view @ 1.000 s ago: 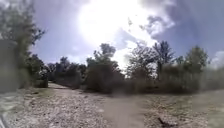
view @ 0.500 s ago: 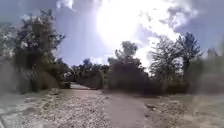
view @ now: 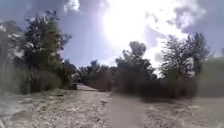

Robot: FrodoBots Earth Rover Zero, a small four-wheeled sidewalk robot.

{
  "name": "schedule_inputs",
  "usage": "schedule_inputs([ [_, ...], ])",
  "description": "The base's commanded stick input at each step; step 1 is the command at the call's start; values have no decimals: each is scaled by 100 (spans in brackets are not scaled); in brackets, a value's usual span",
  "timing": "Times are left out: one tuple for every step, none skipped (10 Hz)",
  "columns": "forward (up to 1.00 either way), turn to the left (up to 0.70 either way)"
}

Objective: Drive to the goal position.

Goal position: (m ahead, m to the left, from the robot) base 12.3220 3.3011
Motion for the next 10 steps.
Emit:
schedule_inputs([
  [70, 0],
  [70, 0],
  [70, 0],
  [70, 0],
  [70, 4],
  [70, 15],
  [70, 26],
  [70, 35],
  [70, 35],
  [70, 35],
])
